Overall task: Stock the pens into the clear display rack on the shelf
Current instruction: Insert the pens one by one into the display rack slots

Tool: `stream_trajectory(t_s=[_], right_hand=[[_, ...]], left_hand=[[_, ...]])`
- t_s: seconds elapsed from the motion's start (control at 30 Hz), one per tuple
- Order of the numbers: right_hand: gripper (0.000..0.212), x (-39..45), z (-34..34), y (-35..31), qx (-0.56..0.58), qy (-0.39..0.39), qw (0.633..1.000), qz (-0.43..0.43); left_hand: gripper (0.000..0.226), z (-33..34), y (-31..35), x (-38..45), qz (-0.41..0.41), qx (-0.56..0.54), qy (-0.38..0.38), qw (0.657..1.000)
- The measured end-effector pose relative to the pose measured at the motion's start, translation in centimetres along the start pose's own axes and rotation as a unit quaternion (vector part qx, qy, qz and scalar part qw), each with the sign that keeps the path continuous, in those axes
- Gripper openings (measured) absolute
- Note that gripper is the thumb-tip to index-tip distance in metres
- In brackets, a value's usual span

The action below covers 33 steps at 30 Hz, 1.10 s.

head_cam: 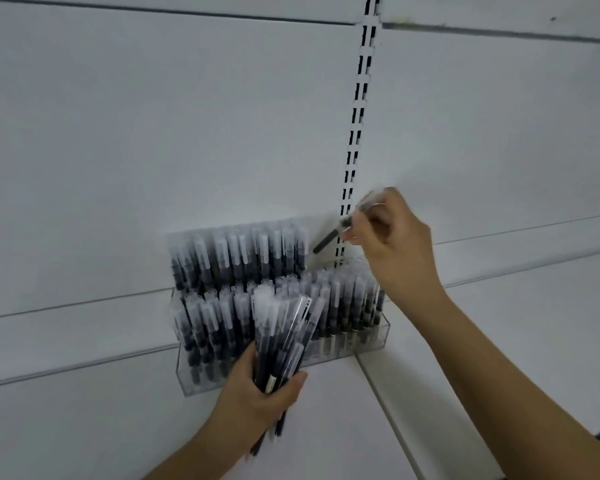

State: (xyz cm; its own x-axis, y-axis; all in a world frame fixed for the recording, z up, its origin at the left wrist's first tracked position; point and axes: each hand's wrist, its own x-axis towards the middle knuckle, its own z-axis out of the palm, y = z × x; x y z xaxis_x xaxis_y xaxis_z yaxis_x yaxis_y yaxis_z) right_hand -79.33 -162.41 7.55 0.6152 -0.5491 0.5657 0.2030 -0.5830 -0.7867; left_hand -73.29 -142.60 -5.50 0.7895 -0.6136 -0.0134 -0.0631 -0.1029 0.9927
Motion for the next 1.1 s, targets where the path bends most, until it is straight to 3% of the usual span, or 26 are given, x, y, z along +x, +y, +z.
stream_trajectory(t_s=[0.13,0.53,0.73,0.83,1.0,1.1], right_hand=[[0.007,1.2,1.1,1.1,-0.136,-0.089,0.987,-0.017],[0.008,3.0,3.3,0.2,-0.214,-0.095,0.972,-0.025],[0.017,3.8,3.5,-0.6,-0.318,-0.133,0.939,-0.019],[0.020,3.0,4.3,-0.3,-0.396,-0.196,0.897,-0.015],[0.026,2.5,4.7,0.0,-0.434,-0.207,0.877,0.003],[0.023,2.3,4.1,-0.1,-0.447,-0.209,0.870,0.003]], left_hand=[[0.037,-0.1,0.0,0.2,0.017,0.008,-0.010,1.000],[0.040,-0.4,0.0,0.2,0.037,-0.026,-0.027,0.999],[0.051,-0.6,0.0,0.1,0.036,-0.049,-0.037,0.997],[0.056,-0.6,-0.1,0.2,0.030,-0.048,-0.039,0.998],[0.035,-0.6,-0.2,0.2,0.029,-0.041,-0.044,0.998],[0.036,-0.6,0.1,0.0,0.028,-0.052,-0.042,0.997]])
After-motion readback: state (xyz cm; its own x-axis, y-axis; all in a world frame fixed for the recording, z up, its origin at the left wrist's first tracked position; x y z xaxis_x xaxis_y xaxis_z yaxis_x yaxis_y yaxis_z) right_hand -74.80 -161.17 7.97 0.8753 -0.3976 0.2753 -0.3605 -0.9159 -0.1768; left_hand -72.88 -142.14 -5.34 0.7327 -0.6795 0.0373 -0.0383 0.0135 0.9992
